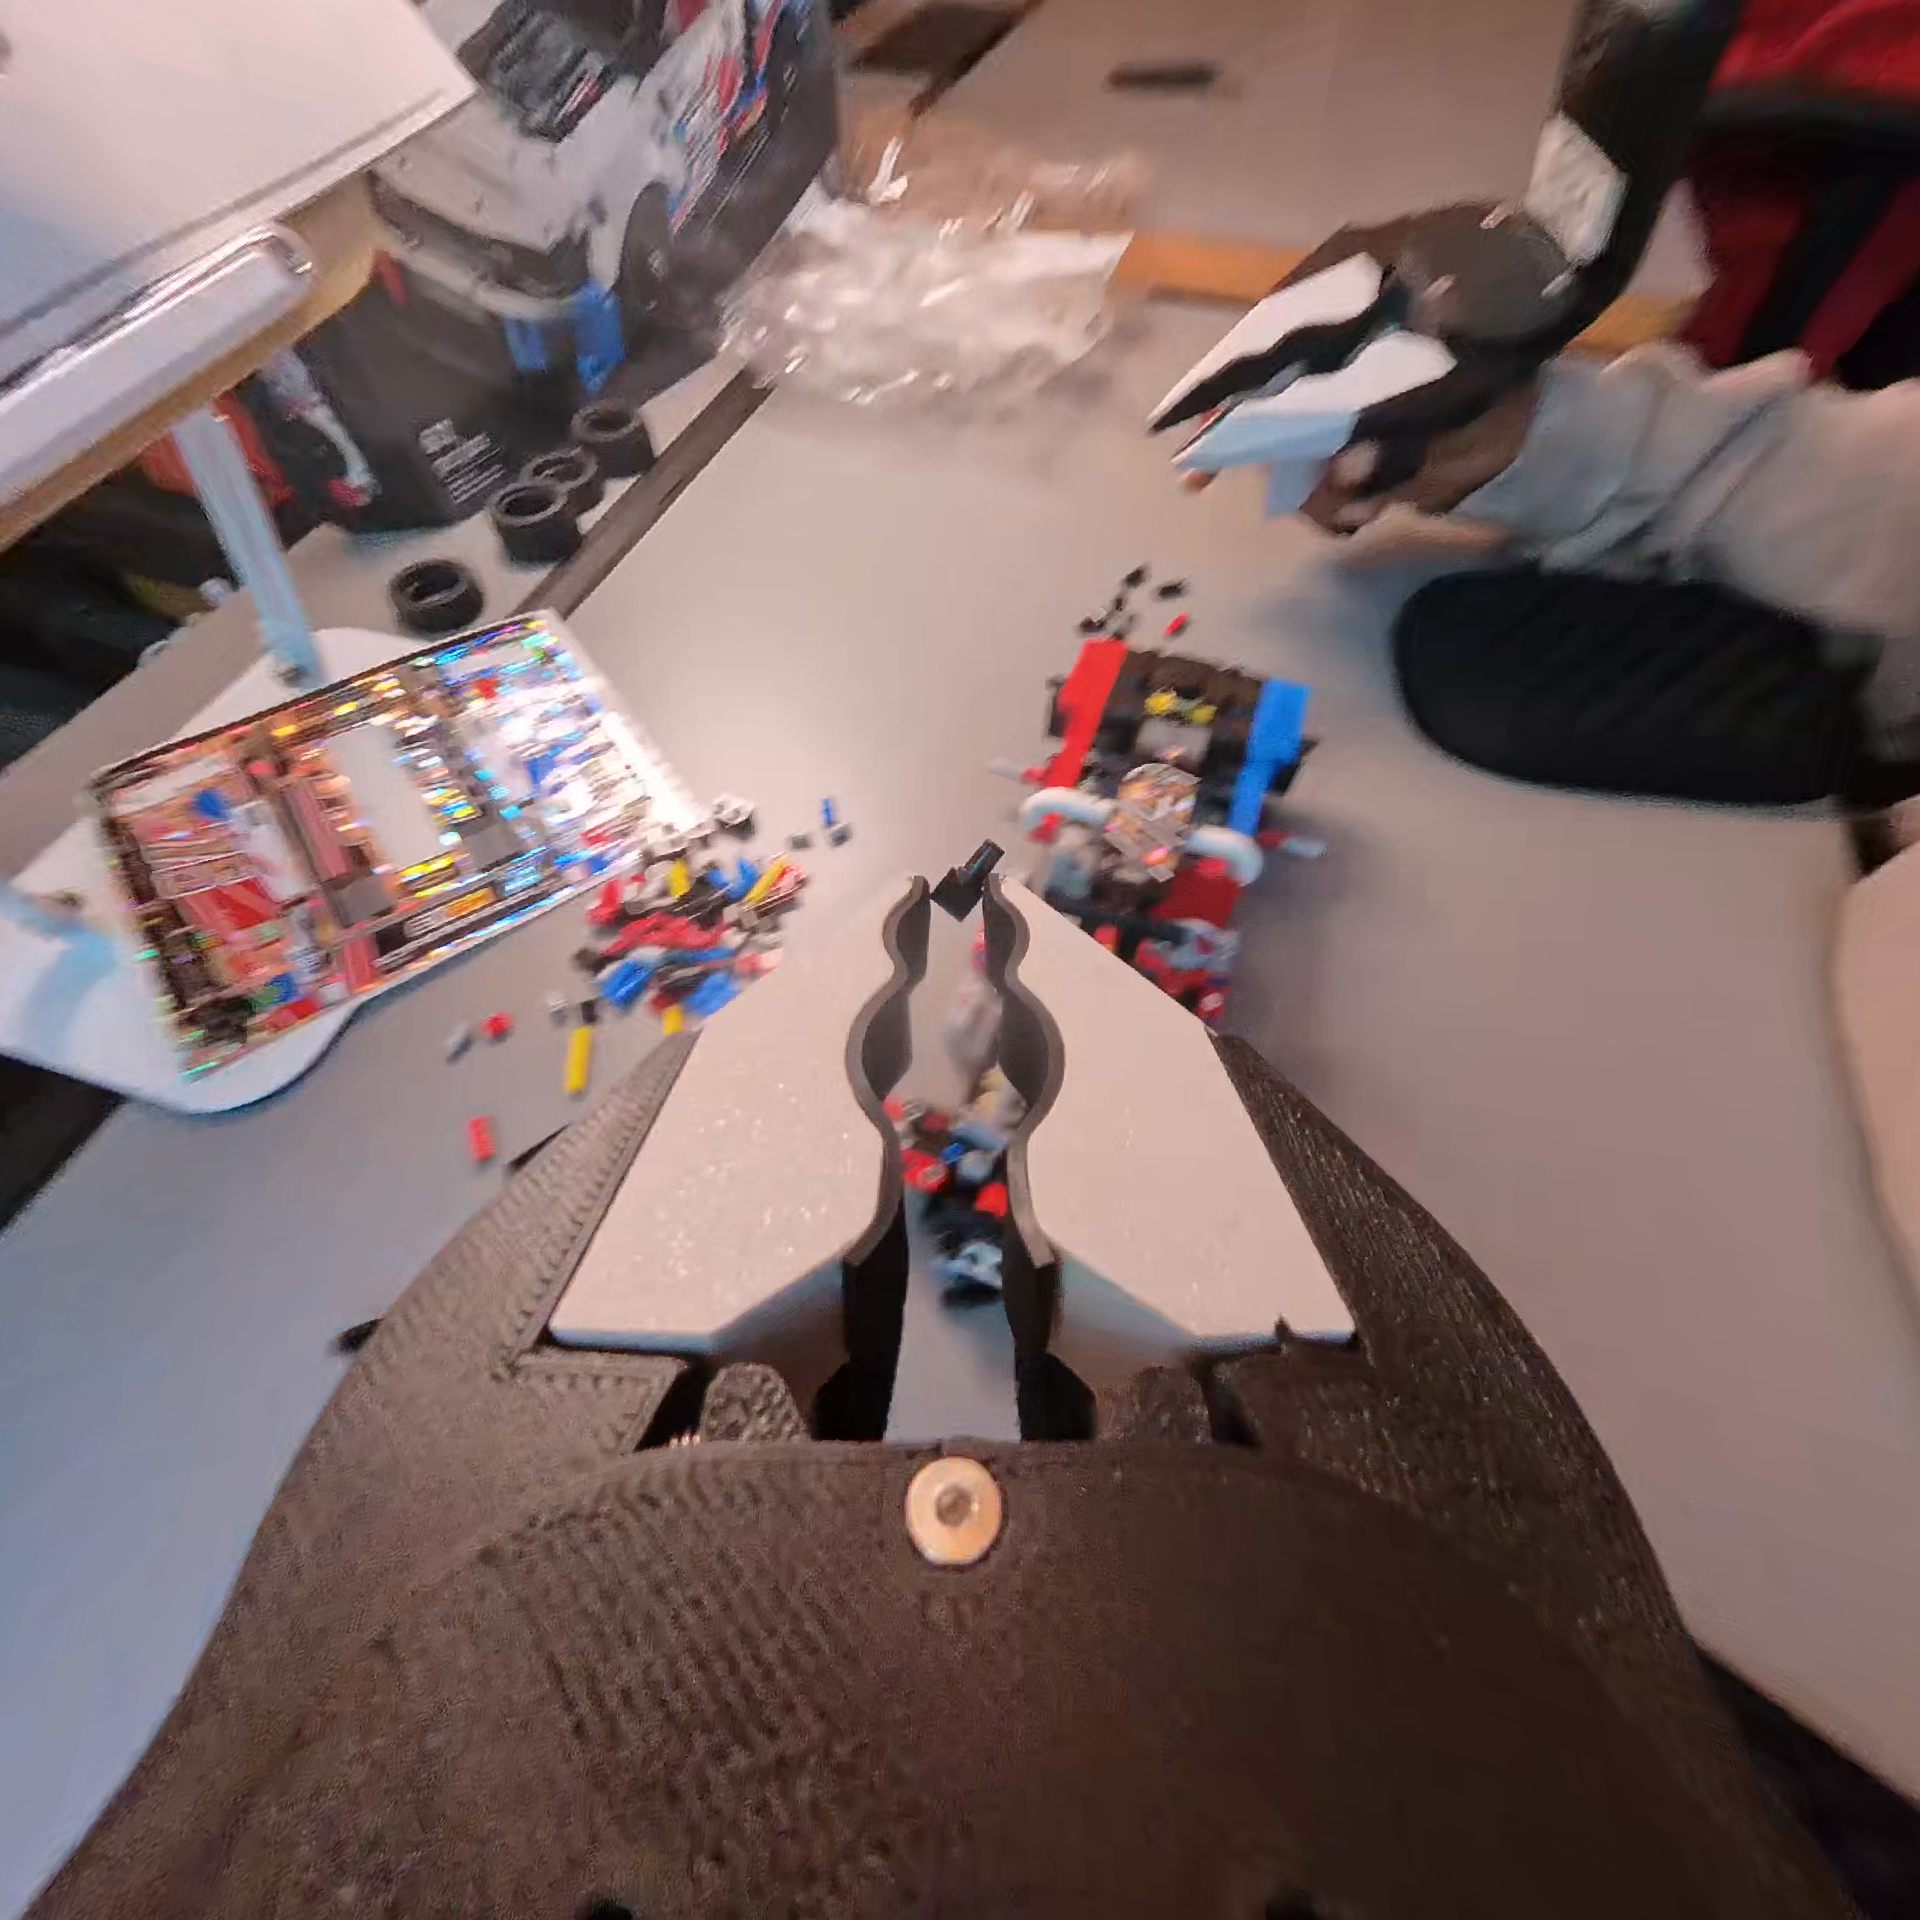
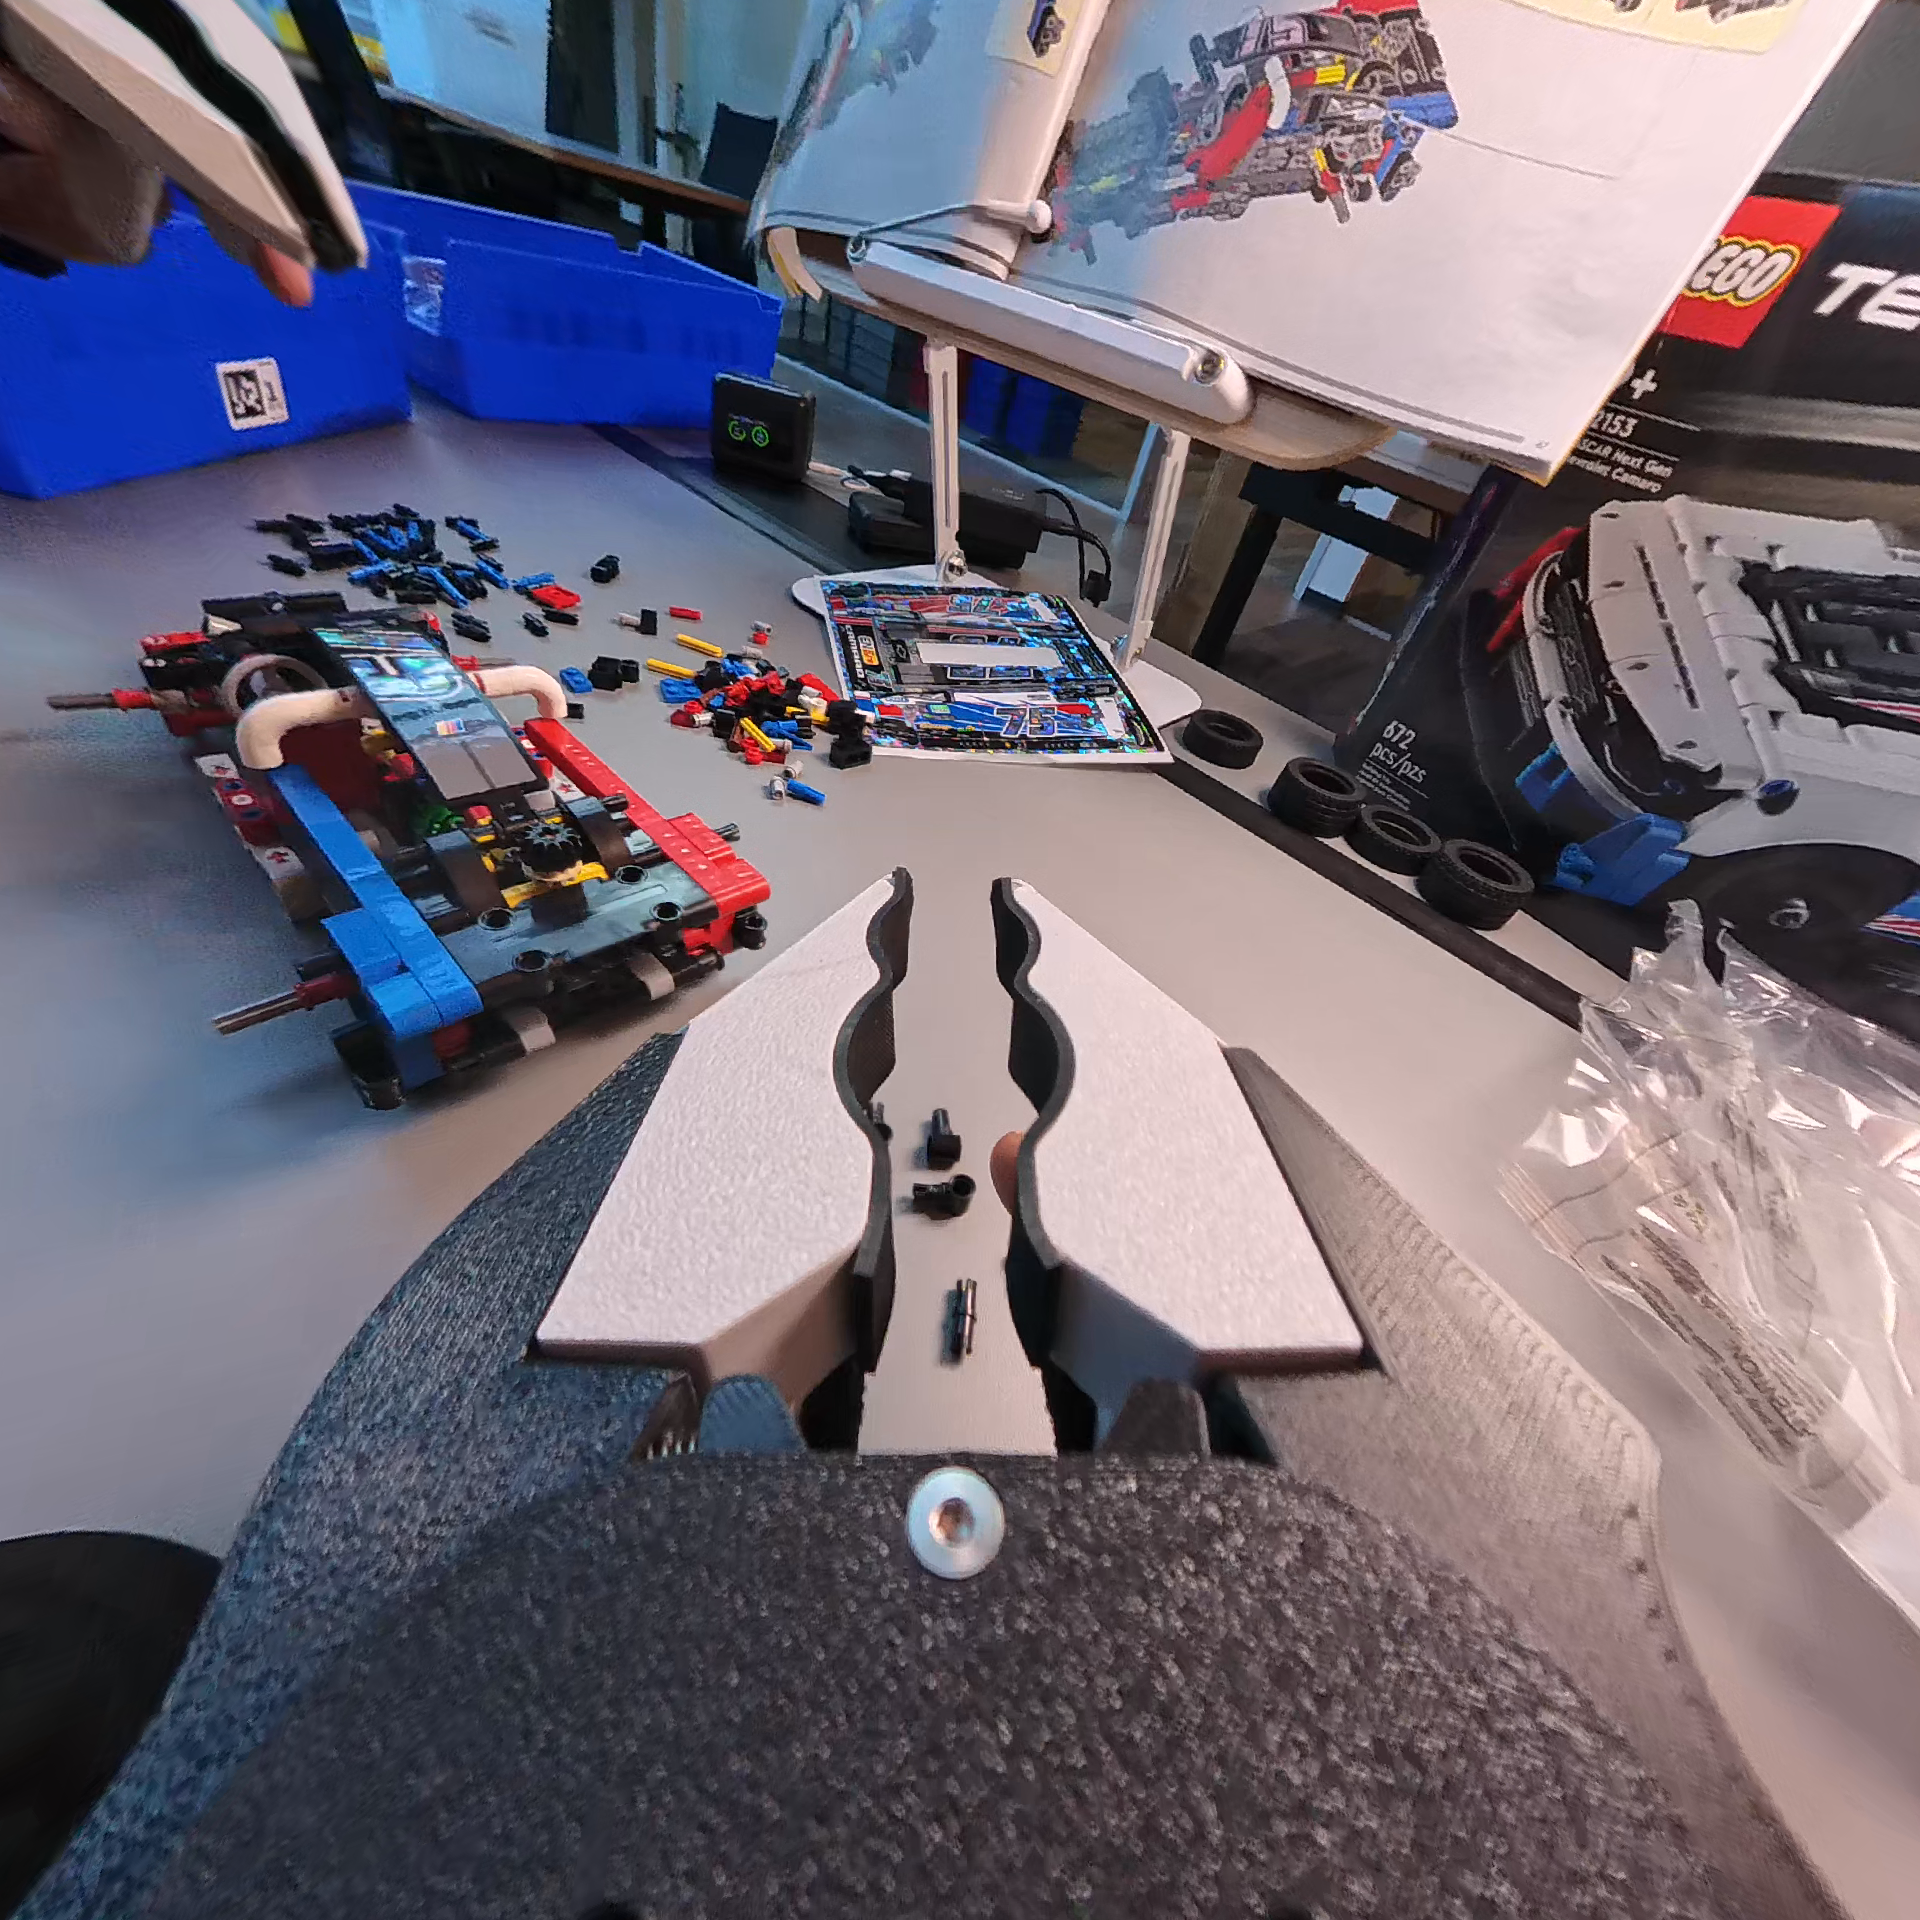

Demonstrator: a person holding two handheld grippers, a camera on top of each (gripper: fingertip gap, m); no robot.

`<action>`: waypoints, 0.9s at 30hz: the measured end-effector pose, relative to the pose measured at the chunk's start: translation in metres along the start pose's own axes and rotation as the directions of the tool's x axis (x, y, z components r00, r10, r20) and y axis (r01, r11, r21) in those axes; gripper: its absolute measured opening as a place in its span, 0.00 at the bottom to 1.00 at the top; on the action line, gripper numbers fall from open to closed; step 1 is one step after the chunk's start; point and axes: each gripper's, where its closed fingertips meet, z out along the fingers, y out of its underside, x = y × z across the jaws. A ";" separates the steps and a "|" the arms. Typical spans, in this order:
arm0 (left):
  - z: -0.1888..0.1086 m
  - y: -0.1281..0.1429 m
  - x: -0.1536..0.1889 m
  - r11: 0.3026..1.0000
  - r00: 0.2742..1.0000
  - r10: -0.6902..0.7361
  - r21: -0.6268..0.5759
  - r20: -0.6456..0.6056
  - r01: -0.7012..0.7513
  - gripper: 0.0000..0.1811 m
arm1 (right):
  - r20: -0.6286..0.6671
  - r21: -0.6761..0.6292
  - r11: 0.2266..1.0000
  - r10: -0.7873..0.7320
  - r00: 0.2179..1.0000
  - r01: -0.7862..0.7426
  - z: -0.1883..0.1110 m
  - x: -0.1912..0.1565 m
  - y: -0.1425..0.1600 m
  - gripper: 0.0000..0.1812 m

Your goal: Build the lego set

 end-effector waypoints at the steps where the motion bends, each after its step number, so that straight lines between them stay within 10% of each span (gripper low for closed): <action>1: 0.003 -0.005 0.022 0.997 0.998 -0.036 0.068 -0.046 0.039 0.04 | 0.004 0.001 1.000 -0.014 1.000 0.014 0.000 -0.003 -0.003 0.08; 6: 0.028 -0.018 0.111 0.914 0.931 -0.198 0.286 -0.307 0.289 0.04 | 0.151 0.042 0.996 -0.085 0.985 0.080 -0.005 -0.055 -0.044 0.08; 14: 0.042 -0.034 0.148 0.705 0.622 -0.365 0.231 -0.692 0.671 0.04 | 0.422 0.109 0.961 -0.275 0.864 0.252 -0.008 -0.172 -0.090 0.09; 27: 0.027 -0.030 0.162 0.663 0.494 -0.358 0.157 -0.792 0.732 0.04 | 0.458 0.148 0.923 -0.383 0.802 0.356 0.003 -0.210 -0.103 0.07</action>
